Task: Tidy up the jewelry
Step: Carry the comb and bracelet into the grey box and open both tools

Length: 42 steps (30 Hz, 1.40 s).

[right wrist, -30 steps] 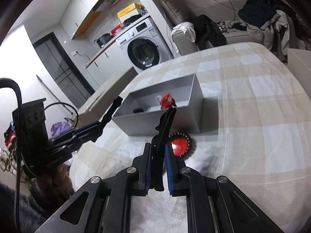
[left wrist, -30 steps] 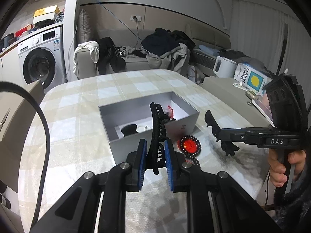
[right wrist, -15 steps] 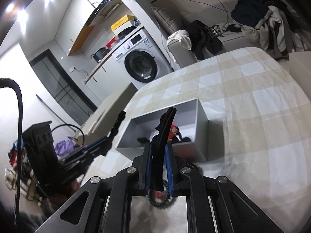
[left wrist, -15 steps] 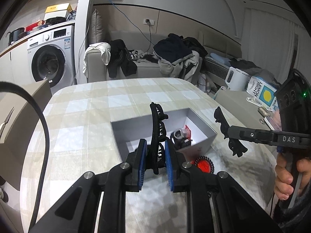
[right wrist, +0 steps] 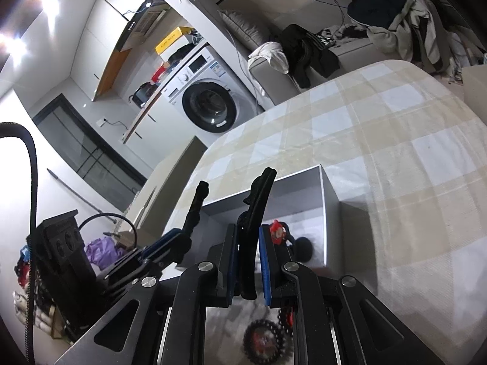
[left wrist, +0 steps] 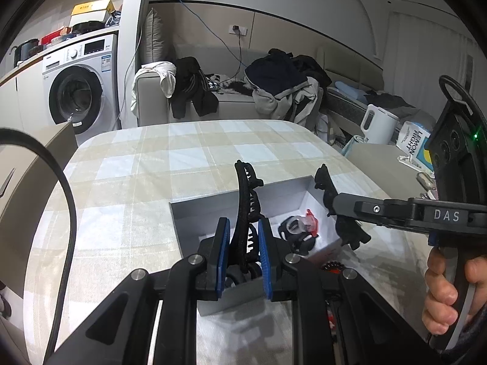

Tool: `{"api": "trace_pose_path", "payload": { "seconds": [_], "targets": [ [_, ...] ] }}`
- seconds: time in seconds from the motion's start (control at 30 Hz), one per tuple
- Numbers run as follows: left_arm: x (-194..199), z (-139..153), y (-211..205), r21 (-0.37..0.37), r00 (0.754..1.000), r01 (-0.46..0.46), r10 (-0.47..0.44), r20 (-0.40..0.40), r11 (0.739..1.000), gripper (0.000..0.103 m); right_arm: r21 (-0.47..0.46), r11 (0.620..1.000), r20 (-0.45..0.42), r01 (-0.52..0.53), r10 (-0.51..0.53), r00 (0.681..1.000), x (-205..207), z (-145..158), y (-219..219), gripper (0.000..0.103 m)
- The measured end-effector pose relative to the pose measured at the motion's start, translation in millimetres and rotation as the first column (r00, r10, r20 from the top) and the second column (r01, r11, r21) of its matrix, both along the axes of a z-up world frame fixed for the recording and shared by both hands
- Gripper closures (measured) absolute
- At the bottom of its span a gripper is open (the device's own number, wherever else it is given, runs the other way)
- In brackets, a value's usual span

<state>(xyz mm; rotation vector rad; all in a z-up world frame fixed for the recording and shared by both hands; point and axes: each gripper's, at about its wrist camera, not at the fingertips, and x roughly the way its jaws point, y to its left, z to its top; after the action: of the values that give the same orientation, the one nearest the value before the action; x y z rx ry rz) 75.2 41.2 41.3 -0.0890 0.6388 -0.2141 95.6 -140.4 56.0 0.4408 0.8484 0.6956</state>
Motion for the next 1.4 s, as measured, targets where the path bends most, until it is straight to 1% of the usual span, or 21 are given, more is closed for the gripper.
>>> {"api": "trace_pose_path", "payload": {
  "seconds": [0.13,0.3,0.37,0.5,0.67,0.97,1.2,1.4],
  "targets": [
    [5,-3,1,0.003,1.000,-0.011,0.011,-0.013,1.000,0.090,-0.024,1.000,-0.005,-0.005,0.005,1.000,4,-6,13,0.090],
    [7,-5,-1,0.028,1.000,-0.012,0.012,-0.015,1.000,0.090,-0.013,1.000,0.000,-0.013,0.013,1.000,6,-8,21,0.090],
    [7,-4,-1,0.036,1.000,-0.014,0.014,-0.014,0.999,0.090,-0.020,1.000,0.015,-0.008,0.008,1.000,6,-6,25,0.090],
    [10,-7,1,0.032,0.999,-0.021,0.022,-0.024,0.999,0.090,-0.013,1.000,0.012,-0.012,0.012,1.000,7,-8,31,0.090],
    [11,-8,-3,0.049,1.000,-0.011,0.012,-0.026,0.999,0.090,-0.036,0.999,0.032,-0.022,0.023,0.999,5,-9,39,0.090],
    [12,-11,-9,0.068,0.999,0.016,-0.014,-0.034,0.998,0.090,-0.052,0.998,0.037,-0.031,0.033,0.999,6,-8,44,0.090],
    [13,-15,-7,0.058,0.999,0.009,-0.006,-0.051,0.998,0.090,-0.106,0.993,0.063,-0.043,0.050,0.997,2,-8,51,0.090],
    [12,-17,-7,0.050,0.998,0.006,-0.003,-0.061,0.999,0.090,-0.110,0.993,0.066,-0.040,0.048,0.997,1,-8,50,0.089]
  ]
}}
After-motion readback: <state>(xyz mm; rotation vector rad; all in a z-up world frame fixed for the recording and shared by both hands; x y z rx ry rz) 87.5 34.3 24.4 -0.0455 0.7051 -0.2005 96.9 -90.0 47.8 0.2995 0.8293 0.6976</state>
